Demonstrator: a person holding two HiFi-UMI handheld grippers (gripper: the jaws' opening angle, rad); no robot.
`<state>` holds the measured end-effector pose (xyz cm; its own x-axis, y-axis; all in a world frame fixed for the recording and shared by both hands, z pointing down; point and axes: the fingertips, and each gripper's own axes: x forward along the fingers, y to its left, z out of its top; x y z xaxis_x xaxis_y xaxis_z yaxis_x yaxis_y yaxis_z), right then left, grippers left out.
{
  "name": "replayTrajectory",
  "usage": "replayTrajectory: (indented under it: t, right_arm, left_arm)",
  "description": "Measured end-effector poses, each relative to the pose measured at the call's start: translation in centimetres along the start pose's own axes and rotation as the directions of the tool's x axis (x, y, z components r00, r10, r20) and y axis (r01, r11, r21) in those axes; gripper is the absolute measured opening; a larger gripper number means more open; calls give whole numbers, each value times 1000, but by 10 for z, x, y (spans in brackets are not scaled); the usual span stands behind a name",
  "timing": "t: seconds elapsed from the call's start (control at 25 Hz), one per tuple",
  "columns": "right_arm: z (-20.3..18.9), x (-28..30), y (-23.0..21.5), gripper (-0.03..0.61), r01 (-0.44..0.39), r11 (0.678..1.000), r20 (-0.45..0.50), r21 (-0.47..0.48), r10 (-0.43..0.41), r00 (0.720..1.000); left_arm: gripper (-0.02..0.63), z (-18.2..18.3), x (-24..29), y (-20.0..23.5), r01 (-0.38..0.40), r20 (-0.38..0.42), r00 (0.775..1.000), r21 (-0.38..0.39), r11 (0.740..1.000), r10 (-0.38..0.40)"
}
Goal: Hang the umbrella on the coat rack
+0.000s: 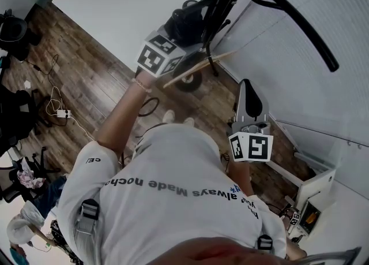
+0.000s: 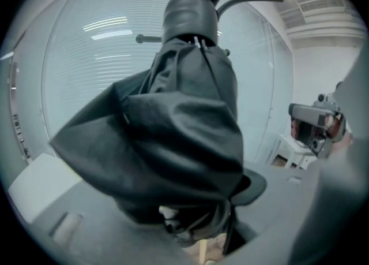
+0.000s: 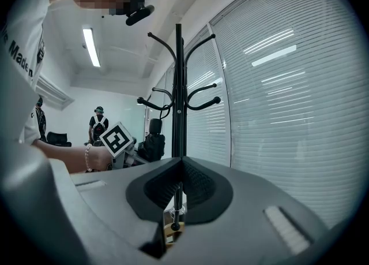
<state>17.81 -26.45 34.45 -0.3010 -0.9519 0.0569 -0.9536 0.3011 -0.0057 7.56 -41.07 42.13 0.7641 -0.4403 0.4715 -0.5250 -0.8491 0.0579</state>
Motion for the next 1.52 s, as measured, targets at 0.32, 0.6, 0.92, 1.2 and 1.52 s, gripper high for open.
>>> replayTrajectory:
  t: [0.32,0.6,0.92,1.2,1.52]
  right_arm:
    - [-1,2,0,2,3,1000,-7,-1,-3,1000]
    - [1,0,0,2,9,1000,-5,-3,-9,1000]
    - [0,-4,0,2,19,1000,-5,-3,-19,1000]
    - [0,-3,0,2,18,1000,-3,1,-18,1000]
    - [3,-2,4,2,4,1000,-1,1,-4,1000]
  left_arm:
    - [287,-19,15,3,-7,-40,999,13,1000,7]
    - [296,-22,23,4,-16,-39,999,40,999,18]
    - [302,-38,33,3,-12,-38,999,35,999,13]
    - [318,-35,32,6,-26,2,1000,35,999,26]
    - [359,-15,8,3,-55,107,993,37,998,50]
